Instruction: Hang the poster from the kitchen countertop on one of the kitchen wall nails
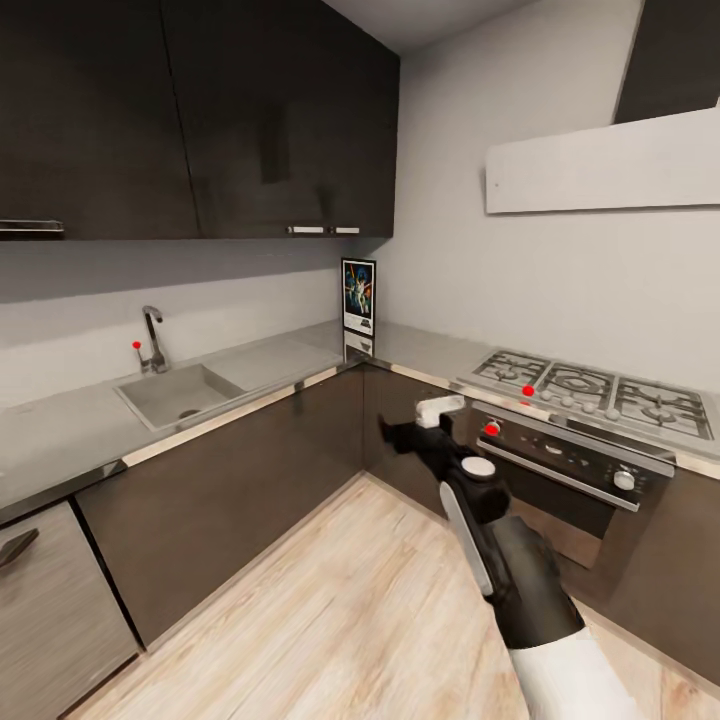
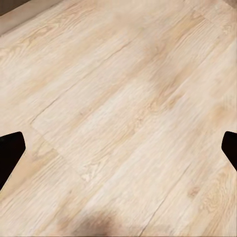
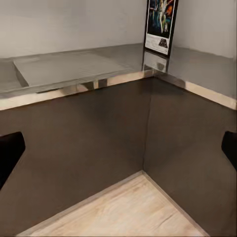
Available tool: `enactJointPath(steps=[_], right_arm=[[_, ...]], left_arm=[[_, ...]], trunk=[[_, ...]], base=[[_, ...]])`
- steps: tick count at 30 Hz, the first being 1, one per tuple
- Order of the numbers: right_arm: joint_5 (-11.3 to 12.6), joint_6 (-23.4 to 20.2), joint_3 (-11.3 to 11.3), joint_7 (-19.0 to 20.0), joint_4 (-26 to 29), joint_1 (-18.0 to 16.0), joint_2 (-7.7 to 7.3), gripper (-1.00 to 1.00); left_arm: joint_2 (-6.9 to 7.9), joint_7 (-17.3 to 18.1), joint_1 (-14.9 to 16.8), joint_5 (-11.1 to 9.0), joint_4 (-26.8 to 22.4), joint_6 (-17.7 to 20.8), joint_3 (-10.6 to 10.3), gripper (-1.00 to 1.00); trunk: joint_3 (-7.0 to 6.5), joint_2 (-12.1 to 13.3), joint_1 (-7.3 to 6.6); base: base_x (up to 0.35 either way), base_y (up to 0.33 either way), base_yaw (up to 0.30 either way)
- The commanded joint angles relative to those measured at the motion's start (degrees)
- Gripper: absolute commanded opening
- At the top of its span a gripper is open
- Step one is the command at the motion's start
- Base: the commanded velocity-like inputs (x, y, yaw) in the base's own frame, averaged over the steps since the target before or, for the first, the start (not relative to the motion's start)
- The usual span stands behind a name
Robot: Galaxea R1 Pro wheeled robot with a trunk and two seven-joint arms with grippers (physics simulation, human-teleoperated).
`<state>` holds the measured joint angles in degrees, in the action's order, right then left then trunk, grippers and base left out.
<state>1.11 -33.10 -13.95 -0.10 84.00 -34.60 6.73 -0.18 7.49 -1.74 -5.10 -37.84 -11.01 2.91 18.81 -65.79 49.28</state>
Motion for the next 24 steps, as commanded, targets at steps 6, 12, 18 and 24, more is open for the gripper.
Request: enactJointPath(steps=[6,12,18,24], right_arm=[[0.11,-1.29,0.41,-0.28,-12.12,-13.74,0.12,1.0],[0.17,-1.15,5.42,-0.33,-19.3,-19.6,0.11,1.0],[0.2,-1.04,6.91,-0.34,-20.59,-20.73,0.12,1.0],[0.13,-1.08,7.07,-0.4,-21.06,-22.2,0.13,1.0]], left_arm=[[0.08,0.74,-0.02,-0.47,0.88,-2.79,0.13,1.0],[0.09,0.72,-0.02,-0.52,1.57,-3.02,0.09,1.0],[0.09,0.72,-0.04,-0.52,1.62,-3.05,0.08,1.0],[0.08,0.74,-0.02,-0.52,1.57,-3.02,0.08,1.0]], trunk=[[0.06,-0.04,0.01],[0.06,-0.04,0.01],[0.06,-0.04,0.01],[0.06,-0.04,0.01]], base=[[0.004,0.0,0.0],[0.184,-0.047,0.0],[0.305,-0.089,0.0],[0.318,-0.093,0.0]])
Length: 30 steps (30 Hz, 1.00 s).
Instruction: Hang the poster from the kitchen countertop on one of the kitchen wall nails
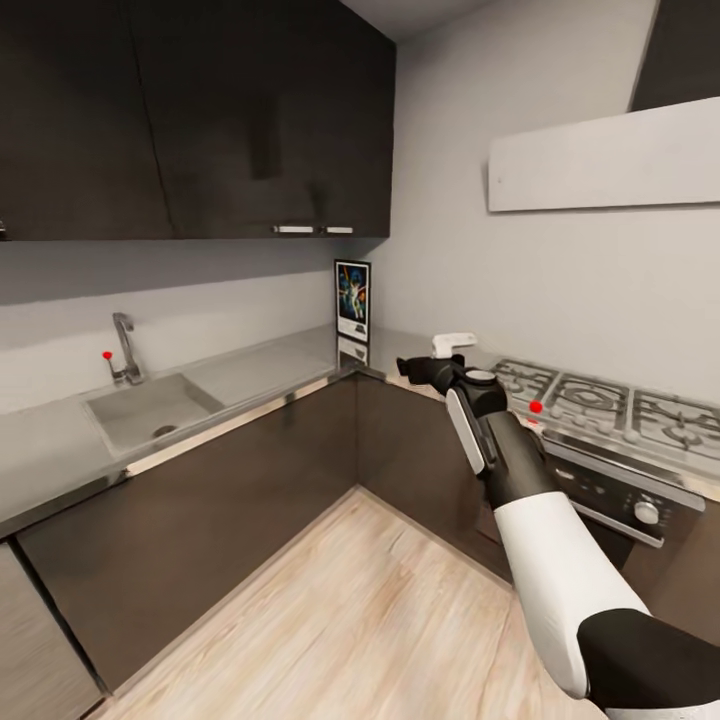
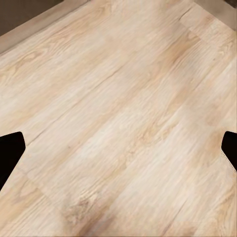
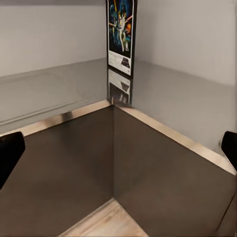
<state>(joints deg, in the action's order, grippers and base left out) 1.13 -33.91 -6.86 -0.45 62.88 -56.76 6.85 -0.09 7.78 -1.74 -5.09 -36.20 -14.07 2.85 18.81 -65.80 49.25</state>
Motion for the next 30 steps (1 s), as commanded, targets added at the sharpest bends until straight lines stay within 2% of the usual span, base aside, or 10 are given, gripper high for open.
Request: enactJointPath(steps=[1,16,30], right_arm=[[0.11,-0.27,-0.02,-0.05,0.04,-0.11,0.0,1.0],[0.29,-0.28,-0.08,0.01,-0.05,-0.37,0.0,1.0],[0.36,-0.19,-0.09,0.1,-0.04,-0.36,0.0,1.0]], left_arm=[[-0.03,0.44,-0.02,-0.54,-0.07,0.05,0.13,1.0],[-0.09,0.42,-0.02,-0.54,-0.04,0.26,0.13,1.0],[-0.03,0.48,-0.01,-0.54,-0.01,0.27,0.13,1.0]], trunk=[[0.06,-0.03,0.04],[0.06,-0.03,0.04],[0.06,-0.03,0.04]], base=[[0.32,-0.091,0.0],[0.322,-0.085,0.0],[0.331,-0.007,0.0]])
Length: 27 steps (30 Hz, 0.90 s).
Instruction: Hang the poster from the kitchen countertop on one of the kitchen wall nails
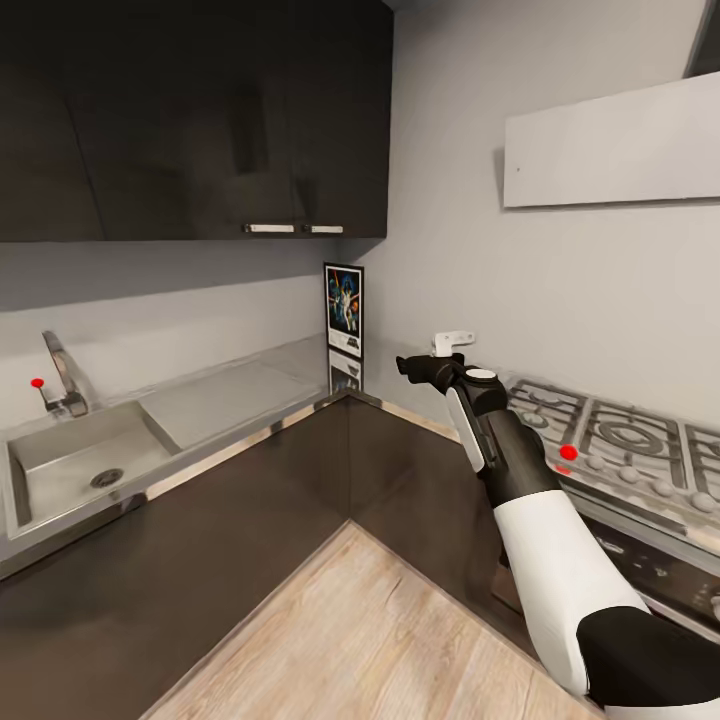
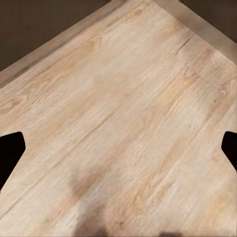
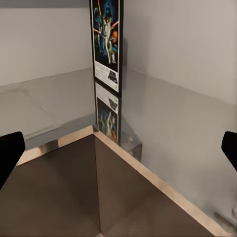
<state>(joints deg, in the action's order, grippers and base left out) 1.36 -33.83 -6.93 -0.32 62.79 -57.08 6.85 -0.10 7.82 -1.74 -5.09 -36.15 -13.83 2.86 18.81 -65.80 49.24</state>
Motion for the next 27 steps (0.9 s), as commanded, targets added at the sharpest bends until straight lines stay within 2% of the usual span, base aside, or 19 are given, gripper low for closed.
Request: enactJointPath(steps=[1,9,17,21,27], right_arm=[[0.13,-0.27,-0.02,-0.03,0.05,-0.04,0.01,1.0],[0.13,-0.27,-0.02,-0.03,0.05,-0.01,0.01,1.0],[0.13,-0.27,-0.02,-0.03,0.05,-0.02,0.01,1.0],[0.13,-0.27,-0.02,-0.03,0.08,0.02,0.01,1.0],[0.22,-0.27,-0.02,-0.01,0.12,0.03,0.01,1.0]], left_arm=[[-0.01,0.45,-0.01,-0.53,-0.06,0.03,0.13,1.0],[-0.01,0.45,-0.01,-0.53,-0.06,0.12,0.13,1.0],[0.0,0.45,-0.01,-0.52,0.02,0.04,0.08,1.0],[0.01,0.45,-0.01,-0.48,0.02,0.08,0.08,1.0],[0.01,0.45,-0.01,-0.45,-0.01,0.11,0.07,1.0]], trunk=[[0.06,-0.03,0.04],[0.06,-0.03,0.04],[0.06,-0.03,0.04],[0.06,-0.03,0.04],[0.06,-0.03,0.04]], base=[[0.333,0.0,0.0],[0.328,0.0,0.041],[0.052,0.0,0.241],[0.056,0.0,0.075],[0.256,0.0,0.016]])
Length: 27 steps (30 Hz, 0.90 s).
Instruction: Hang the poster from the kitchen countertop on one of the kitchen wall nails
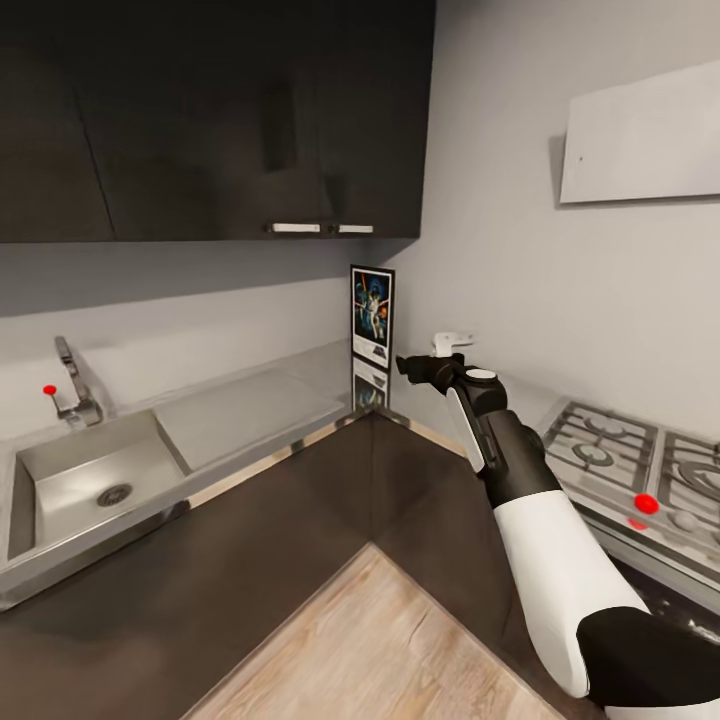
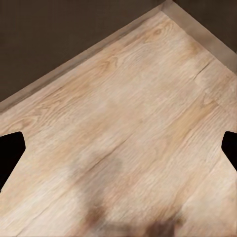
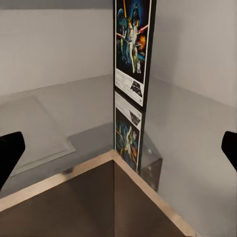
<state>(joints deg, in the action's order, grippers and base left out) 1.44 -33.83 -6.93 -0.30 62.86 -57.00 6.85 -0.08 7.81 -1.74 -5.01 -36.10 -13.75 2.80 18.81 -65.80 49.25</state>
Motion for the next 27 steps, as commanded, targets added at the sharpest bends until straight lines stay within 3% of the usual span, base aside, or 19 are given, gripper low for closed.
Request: enactJointPath(steps=[1,4,10,27], right_arm=[[0.52,-0.27,-0.01,-0.01,0.11,-0.04,0.01,1.0],[3.16,-0.27,-0.01,-0.03,0.36,-0.04,-0.03,1.0],[4.98,-0.27,-0.01,-0.05,0.15,-0.06,-0.07,1.0],[5.15,-0.27,0.07,-0.05,0.07,-0.04,-0.08,1.0]], left_arm=[[-0.02,0.45,-0.03,-0.53,-0.06,0.03,0.12,1.0],[-0.01,0.45,-0.02,-0.55,-0.05,0.03,0.14,1.0],[-0.01,0.45,-0.02,-0.53,-0.06,0.03,0.1,1.0],[-0.01,0.45,-0.02,-0.52,-0.03,-0.01,0.16,1.0]], trunk=[[0.06,-0.03,0.04],[0.06,-0.03,0.04],[0.06,-0.03,0.04],[0.06,-0.03,0.04]], base=[[0.314,0.0,0.004],[0.323,0.0,0.002],[0.33,0.0,0.001],[0.184,0.0,0.0]])
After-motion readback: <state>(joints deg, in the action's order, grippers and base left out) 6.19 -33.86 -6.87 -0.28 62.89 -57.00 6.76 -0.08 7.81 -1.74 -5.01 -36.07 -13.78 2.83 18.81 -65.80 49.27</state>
